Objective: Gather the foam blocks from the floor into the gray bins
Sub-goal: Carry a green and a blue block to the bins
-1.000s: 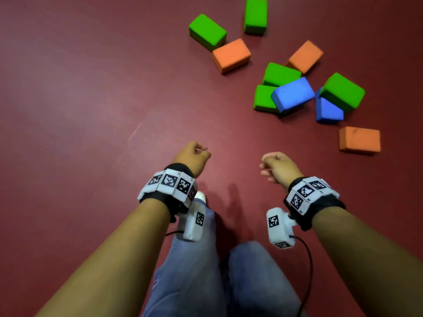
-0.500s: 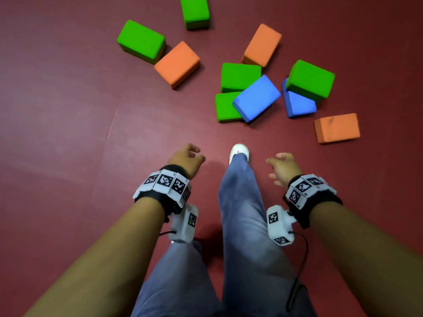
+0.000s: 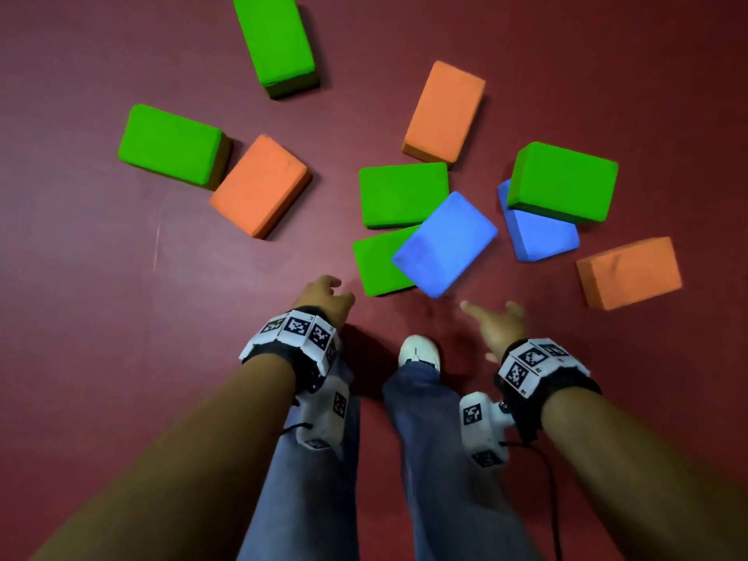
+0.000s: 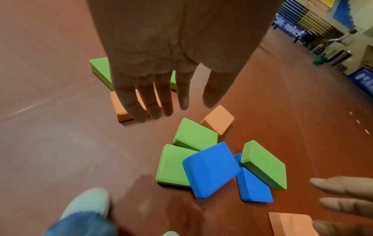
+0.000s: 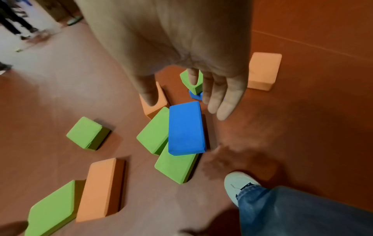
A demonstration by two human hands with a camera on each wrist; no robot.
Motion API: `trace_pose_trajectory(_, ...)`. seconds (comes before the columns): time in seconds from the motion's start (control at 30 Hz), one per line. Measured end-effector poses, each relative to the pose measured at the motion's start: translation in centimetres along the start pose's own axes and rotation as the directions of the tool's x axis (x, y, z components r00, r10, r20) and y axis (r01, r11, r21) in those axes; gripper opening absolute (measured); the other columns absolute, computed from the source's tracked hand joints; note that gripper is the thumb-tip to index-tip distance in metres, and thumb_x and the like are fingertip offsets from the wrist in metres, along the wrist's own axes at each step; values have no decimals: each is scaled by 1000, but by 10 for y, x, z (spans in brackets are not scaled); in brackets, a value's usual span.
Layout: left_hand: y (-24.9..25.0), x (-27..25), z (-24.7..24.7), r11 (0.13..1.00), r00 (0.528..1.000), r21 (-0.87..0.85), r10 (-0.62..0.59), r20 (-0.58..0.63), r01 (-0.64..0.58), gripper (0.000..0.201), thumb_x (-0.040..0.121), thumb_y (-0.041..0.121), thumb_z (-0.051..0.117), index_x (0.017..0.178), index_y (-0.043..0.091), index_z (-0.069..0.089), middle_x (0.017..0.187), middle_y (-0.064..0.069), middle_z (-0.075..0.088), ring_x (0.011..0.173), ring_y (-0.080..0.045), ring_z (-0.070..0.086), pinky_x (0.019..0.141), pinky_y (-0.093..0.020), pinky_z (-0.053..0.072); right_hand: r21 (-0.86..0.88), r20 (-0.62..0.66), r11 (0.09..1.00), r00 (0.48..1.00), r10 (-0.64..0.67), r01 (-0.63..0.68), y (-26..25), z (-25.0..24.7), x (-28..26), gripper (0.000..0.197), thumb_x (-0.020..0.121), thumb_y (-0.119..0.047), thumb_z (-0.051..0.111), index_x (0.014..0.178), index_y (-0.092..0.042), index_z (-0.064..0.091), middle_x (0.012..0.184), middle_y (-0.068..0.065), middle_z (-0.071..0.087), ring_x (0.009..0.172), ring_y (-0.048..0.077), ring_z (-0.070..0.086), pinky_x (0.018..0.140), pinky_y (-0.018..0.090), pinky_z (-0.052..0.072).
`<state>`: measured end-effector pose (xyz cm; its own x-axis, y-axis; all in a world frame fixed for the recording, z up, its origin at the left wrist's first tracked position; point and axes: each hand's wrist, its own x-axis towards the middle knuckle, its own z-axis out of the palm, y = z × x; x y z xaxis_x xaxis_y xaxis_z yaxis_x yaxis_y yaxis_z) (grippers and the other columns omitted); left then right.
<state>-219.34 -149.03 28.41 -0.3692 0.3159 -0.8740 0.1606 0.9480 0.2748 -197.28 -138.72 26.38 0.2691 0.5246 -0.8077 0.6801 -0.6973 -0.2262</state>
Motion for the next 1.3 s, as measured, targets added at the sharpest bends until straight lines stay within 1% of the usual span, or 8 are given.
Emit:
trace_pose_trajectory(0.23,7,172,45,969,995,228,95,8,-94,60,89,26,55,144,18,32,144,-13,37,128,-33,42,102,-36,35,-4,-119,991,984,134,-135,-3,83,137,111,69,-53,76,146,2,17,146,19,37,132,32,41,108,39,33)
trace_pose_trajectory(0.47,-45,245,83,936,997,351,16,78,-42,69,87,27,59,146,21,25,145,-11,28,128,-36,40,104,-40,36,84,-120,991,986,118,-108,2,141,217,111,60,-55,82,142,-2,30,143,13,44,130,29,46,108,40,37)
trace_pose_trajectory(0.63,-46,287,88,930,996,360,60,64,-79,70,89,29,56,148,19,20,147,-11,26,128,-36,40,106,-39,34,254,15,944,977,214,-210,20,165,253,122,15,-67,85,124,-27,46,115,0,59,92,27,64,68,49,57)
trace_pose_trajectory(0.73,-34,314,94,930,995,353,92,44,-101,75,90,27,56,151,19,14,151,-10,20,132,-34,37,108,-38,31,334,155,903,961,230,-270,21,168,250,107,22,-55,89,120,-35,52,115,-2,60,88,23,63,53,46,55)
trace_pose_trajectory(0.87,-22,335,105,906,992,406,99,78,-122,75,88,28,60,149,16,18,152,-11,21,134,-35,34,107,-39,30,379,109,892,969,220,-245,17,170,249,77,45,-40,92,105,-29,45,116,-2,53,90,24,63,50,41,54)
trace_pose_trajectory(1.13,-19,350,116,983,996,167,68,52,-76,80,70,29,82,126,6,29,124,-15,50,113,-31,52,86,-39,41,431,69,873,973,223,-230,18,177,251,101,42,-39,92,121,-25,30,118,-4,47,101,25,61,59,48,56)
trace_pose_trajectory(1.23,-26,346,125,998,997,15,55,62,-56,79,63,25,86,115,13,29,119,-12,48,115,-30,51,90,-40,46,392,91,893,975,203,-222,20,175,247,99,43,-44,90,120,-27,31,121,-5,47,99,25,60,49,43,54)
trace_pose_trajectory(1.3,-36,337,133,994,999,-101,42,31,-39,90,65,21,85,132,16,25,131,-14,46,121,-31,49,97,-39,43,378,140,892,968,210,-248,21,172,245,100,42,-46,90,122,-26,35,126,-3,49,99,28,61,50,44,54)
